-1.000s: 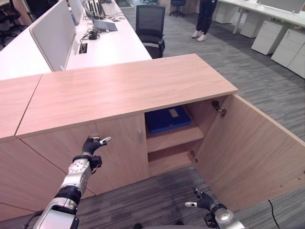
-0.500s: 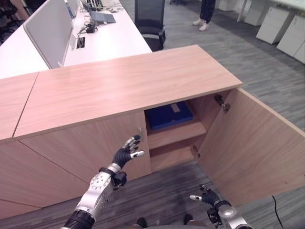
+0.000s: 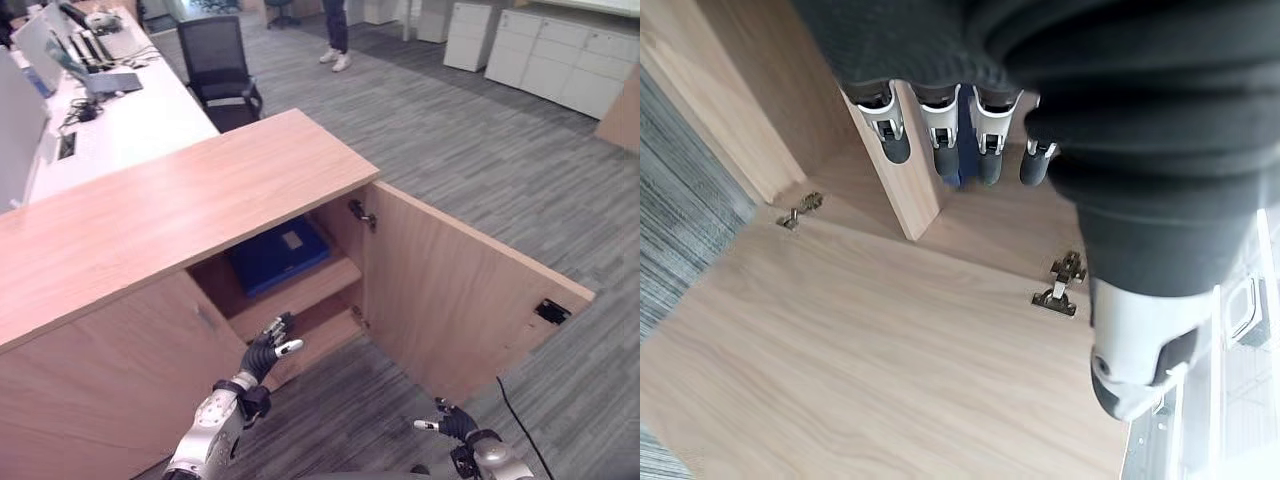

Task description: Put the empty folder in the office cabinet

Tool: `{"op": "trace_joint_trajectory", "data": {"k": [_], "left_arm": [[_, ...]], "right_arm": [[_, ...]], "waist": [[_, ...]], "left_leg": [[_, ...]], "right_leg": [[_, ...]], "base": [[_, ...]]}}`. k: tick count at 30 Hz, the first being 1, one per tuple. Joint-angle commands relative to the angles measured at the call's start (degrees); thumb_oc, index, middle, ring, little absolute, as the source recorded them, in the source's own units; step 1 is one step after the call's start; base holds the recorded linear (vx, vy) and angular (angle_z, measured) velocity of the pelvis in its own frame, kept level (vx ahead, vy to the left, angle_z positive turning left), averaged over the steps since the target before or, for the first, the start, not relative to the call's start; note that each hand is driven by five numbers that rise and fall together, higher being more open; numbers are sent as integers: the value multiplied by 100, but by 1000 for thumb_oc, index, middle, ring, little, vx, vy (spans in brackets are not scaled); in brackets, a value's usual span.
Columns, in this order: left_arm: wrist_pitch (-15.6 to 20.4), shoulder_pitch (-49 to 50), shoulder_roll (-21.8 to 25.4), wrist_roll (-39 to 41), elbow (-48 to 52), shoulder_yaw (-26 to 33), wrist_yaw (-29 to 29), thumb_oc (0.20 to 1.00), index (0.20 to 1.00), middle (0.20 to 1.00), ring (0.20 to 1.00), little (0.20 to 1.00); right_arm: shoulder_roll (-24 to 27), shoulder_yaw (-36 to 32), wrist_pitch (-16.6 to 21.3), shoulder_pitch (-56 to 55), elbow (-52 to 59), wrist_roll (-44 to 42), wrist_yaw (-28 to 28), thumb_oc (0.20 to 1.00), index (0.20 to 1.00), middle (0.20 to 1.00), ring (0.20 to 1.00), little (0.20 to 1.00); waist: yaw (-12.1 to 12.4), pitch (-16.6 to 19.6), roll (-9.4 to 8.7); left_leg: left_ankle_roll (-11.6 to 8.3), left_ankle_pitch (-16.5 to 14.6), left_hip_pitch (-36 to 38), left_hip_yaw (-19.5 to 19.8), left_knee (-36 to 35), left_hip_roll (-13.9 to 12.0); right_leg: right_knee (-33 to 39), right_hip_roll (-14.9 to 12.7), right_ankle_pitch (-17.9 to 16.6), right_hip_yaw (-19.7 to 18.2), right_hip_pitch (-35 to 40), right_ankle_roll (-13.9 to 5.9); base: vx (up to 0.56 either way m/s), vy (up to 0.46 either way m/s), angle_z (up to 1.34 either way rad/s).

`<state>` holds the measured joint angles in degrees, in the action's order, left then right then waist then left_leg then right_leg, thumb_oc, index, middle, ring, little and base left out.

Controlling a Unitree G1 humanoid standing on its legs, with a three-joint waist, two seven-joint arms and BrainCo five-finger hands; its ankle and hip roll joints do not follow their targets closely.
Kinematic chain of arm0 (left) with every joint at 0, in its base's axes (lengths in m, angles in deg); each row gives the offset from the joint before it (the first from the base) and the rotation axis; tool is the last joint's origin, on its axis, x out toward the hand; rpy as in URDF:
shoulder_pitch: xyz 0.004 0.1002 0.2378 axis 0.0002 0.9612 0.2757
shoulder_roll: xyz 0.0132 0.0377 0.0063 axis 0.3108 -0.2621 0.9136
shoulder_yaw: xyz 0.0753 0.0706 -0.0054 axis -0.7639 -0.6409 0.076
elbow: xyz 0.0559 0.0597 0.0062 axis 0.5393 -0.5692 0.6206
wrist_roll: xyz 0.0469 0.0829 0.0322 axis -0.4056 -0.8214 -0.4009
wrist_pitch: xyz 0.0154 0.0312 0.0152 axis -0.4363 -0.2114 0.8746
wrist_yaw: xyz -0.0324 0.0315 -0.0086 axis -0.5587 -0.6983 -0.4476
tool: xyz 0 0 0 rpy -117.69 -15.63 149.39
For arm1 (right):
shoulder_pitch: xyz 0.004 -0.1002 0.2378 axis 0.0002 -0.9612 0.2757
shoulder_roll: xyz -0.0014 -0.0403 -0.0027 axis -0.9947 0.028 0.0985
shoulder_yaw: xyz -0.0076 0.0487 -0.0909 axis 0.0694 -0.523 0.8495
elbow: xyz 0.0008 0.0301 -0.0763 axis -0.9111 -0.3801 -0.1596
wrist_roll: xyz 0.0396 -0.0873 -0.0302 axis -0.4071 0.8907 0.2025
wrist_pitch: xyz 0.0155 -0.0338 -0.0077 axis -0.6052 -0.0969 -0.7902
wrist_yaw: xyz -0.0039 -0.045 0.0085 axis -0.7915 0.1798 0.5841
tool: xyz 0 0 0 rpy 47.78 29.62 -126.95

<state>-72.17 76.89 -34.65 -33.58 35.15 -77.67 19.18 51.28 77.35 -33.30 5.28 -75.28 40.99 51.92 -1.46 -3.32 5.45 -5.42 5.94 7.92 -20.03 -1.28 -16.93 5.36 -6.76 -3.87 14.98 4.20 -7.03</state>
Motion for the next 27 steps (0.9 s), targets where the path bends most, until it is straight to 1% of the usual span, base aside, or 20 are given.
{"op": "trace_joint_trajectory", "data": {"k": [1, 2, 3, 4, 5, 6, 7, 8, 9, 11, 16, 18, 19, 22, 25, 26, 27], "left_arm": [[178, -334, 68, 236, 7, 118, 80, 1000, 1000, 1000, 1000, 1000], [177, -378, 17, 256, -22, 121, 90, 1000, 1000, 1000, 1000, 1000], [180, -384, -6, 262, -21, 132, 92, 1000, 1000, 1000, 1000, 1000], [202, -398, -39, 297, -16, 118, 96, 1000, 1000, 1000, 1000, 1000], [224, -417, -49, 328, 41, 65, 93, 1000, 1000, 1000, 1000, 1000], [224, -421, -43, 330, 75, 58, 65, 1000, 1000, 1000, 1000, 1000], [214, -410, -34, 332, 87, 54, 38, 1000, 1000, 1000, 1000, 1000], [213, -377, -15, 340, 120, 59, 14, 1000, 1000, 1000, 1000, 1000], [209, -318, 34, 350, 206, 53, -22, 1000, 1000, 1000, 1000, 1000], [180, -304, 76, 350, 215, 25, -78, 1000, 1000, 1000, 1000, 1000], [158, -281, 214, 311, 276, -10, -136, 1000, 1000, 1000, 1000, 1000], [153, -285, 226, 310, 271, -5, -133, 1000, 1000, 1000, 1000, 1000], [137, -262, 264, 318, 271, -20, -146, 1000, 1000, 1000, 1000, 1000], [118, -241, 329, 313, 310, -65, -146, 1000, 1000, 1000, 1000, 1000], [102, -211, 390, 313, 335, -106, -150, 1000, 1000, 1000, 1000, 1000], [83, -179, 410, 322, 332, -138, -160, 1000, 1000, 1000, 1000, 1000], [83, -177, 408, 323, 333, -129, -160, 1000, 1000, 1000, 1000, 1000]], "right_arm": [[-10, -166, 198, 496, -273, -410, -130, 1000, 1000, 1000, 1000, 1000], [50, -225, 197, 507, -347, -443, -162, 1000, 1000, 1000, 1000, 1000], [140, -294, 200, 516, -397, -473, -178, 1000, 1000, 1000, 1000, 1000], [336, -458, 208, 581, -574, -550, -232, 1000, 1000, 1000, 1000, 1000], [599, -637, 194, 695, -771, -659, -273, 1000, 1000, 1000, 1000, 1000], [745, -785, 204, 717, -877, -738, -287, 1000, 1000, 1000, 1000, 1000], [881, -970, 209, 768, -968, -866, -318, 1000, 1000, 1000, 1000, 1000], [1008, -1076, 222, 852, -1055, -949, -330, 1000, 1000, 1000, 1000, 1000], [1293, -1242, 235, 1029, -1254, -1072, -368, 1000, 1000, 1000, 1000, 1000], [1568, -1404, 250, 1161, -1371, -1161, -403, 1000, 1000, 1000, 1000, 1000], [2191, -1627, 286, 1597, -1528, -1379, -452, 1000, 1000, 1000, 1000, 1000], [2275, -1657, 295, 1659, -1552, -1426, -451, 1000, 1000, 1000, 1000, 1000], [2480, -1643, 300, 1852, -1604, -1462, -454, 1000, 1000, 1000, 1000, 1000], [2666, -1603, 313, 2165, -1567, -1589, -481, 1000, 1000, 1000, 1000, 1000], [2664, -1369, 324, 2484, -1455, -1600, -453, 1000, 1000, 1000, 1000, 1000], [2619, -1178, 327, 2734, -1440, -1588, -430, 1000, 1000, 1000, 1000, 1000], [2617, -1164, 328, 2751, -1449, -1590, -430, 1000, 1000, 1000, 1000, 1000]], "waist": [[-30, -209, -161], [-48, -249, -150], [-74, -265, -144], [-87, -293, -143], [-65, -349, -176], [-68, -342, -201], [-77, -330, -198], [-67, -320, -184], [-30, -294, -158], [-18, -268, -151], [26, -225, -143], [30, -227, -143], [64, -208, -159], [115, -189, -177], [168, -163, -198], [224, -141, -208], [217, -144, -207]], "left_leg": [[-529, 394, -176, 150, -8, -12], [-565, 487, -227, 191, 22, -60], [-573, 503, -246, 237, 42, -75], [-572, 500, -305, 446, 190, -18], [-490, 304, -418, 830, 349, 225], [-451, 167, -427, 889, 318, 301], [-426, 95, -393, 843, 256, 317], [-426, 92, -359, 847, 226, 337], [-422, 75, -282, 948, 157, 380], [-424, 93, -208, 959, 72, 383], [-399, 53, -33, 982, -219, 427], [-390, 33, -12, 984, -241, 435], [-379, 0, 6, 1002, -259, 450], [-361, -47, 24, 1045, -275, 468], [-348, -92, 47, 1071, -287, 483], [-338, -110, 50, 1095, -297, 499], [-337, -111, 50, 1095, -297, 500]], "right_leg": [[-95, -252, 384, 81, 297, -333], [-79, -222, 405, 89, 306, -309], [-58, -195, 437, 96, 313, -282], [-49, -167, 470, 74, 308, -246], [-46, -188, 460, 18, 270, -222], [-53, -223, 462, 32, 259, -224], [-51, -216, 471, 49, 257, -221], [-52, -199, 478, 26, 266, -217], [-51, -175, 492, 9, 289, -212], [-42, -168, 505, 71, 346, -221], [-49, -168, 512, 126, 436, -241], [-50, -167, 519, 130, 454, -245], [-52, -166, 528, 140, 484, -247], [-58, -156, 545, 155, 522, -243], [-59, -157, 542, 169, 550, -248], [-56, -158, 534, 178, 565, -249], [-57, -159, 534, 177, 565, -249]], "base": [[-8, -196, -37], [-23, -98, -37], [-19, -159, -28], [-38, -176, -12], [-33, -153, -2], [-25, -109, -16], [30, -52, -27], [72, -31, -22], [72, -9, -11], [55, -9, 0], [33, 0, 17], [20, 0, 16], [20, -1, 9], [13, 3, 11], [9, 2, 19], [9, 2, 17], [8, 6, 9]]}}
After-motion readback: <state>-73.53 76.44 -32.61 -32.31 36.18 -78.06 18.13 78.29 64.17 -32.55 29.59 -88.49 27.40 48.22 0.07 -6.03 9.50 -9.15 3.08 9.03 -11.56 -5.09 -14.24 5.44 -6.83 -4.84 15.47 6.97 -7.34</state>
